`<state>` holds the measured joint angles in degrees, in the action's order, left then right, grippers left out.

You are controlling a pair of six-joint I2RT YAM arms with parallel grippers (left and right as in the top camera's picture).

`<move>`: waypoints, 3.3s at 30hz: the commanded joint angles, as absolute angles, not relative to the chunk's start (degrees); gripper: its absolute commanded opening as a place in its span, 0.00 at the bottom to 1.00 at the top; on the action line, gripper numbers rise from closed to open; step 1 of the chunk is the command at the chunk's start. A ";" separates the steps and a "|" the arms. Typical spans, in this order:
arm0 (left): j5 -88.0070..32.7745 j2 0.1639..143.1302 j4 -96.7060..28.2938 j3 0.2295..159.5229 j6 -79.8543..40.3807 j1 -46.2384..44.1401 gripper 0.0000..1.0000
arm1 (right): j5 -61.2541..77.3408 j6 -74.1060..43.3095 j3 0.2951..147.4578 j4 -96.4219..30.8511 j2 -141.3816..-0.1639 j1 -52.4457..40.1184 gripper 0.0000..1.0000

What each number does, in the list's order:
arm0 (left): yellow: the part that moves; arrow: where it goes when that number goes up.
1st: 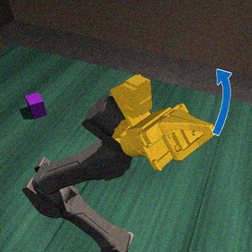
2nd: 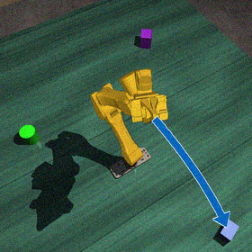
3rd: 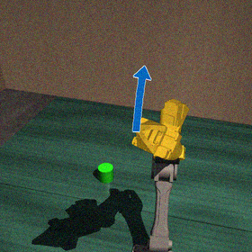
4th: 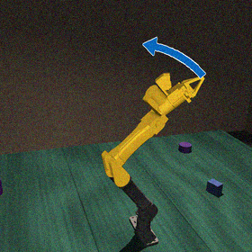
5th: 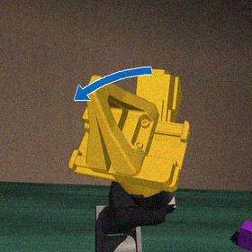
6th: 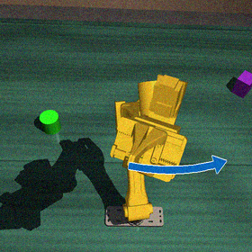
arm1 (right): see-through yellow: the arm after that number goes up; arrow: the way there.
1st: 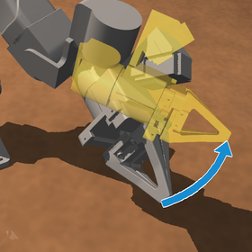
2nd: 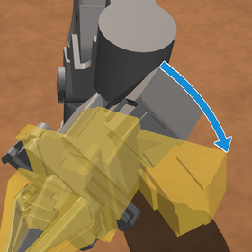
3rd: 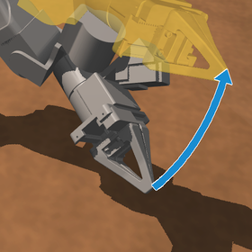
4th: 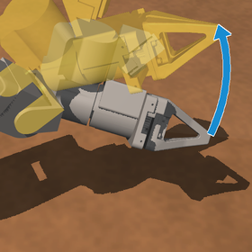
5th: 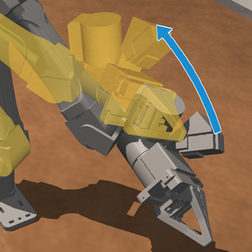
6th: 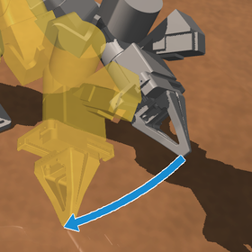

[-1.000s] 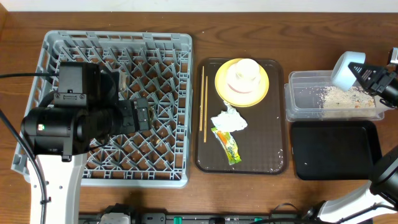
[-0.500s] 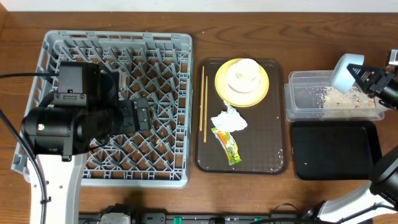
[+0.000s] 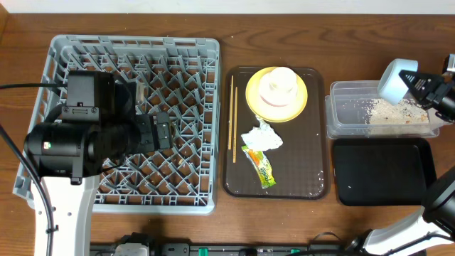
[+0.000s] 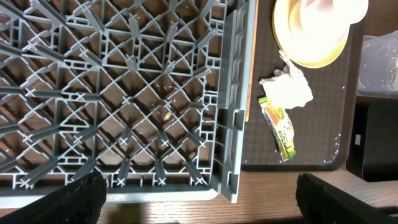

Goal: Sort waste into correct bins and load items into the dishwasher rack
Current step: 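Tilt the blue bowl with the right gripper to dump rice into bin, then lower the emptied blue bowl back onto the brown tray with right gripper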

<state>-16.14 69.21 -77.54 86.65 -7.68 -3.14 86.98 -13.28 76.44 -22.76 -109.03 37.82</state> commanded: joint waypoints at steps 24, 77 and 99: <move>-15.75 68.86 -77.49 86.48 -7.62 -2.96 0.99 | 25.19 -17.58 76.82 -39.38 -80.90 -15.09 0.02; -15.75 68.86 -77.49 86.48 -7.62 -2.96 0.99 | -14.52 -22.68 67.42 -45.12 -88.38 -41.60 0.71; -15.77 68.86 -77.49 86.48 -7.62 -2.96 0.99 | -14.63 -26.33 63.44 -32.71 -103.59 -41.60 0.48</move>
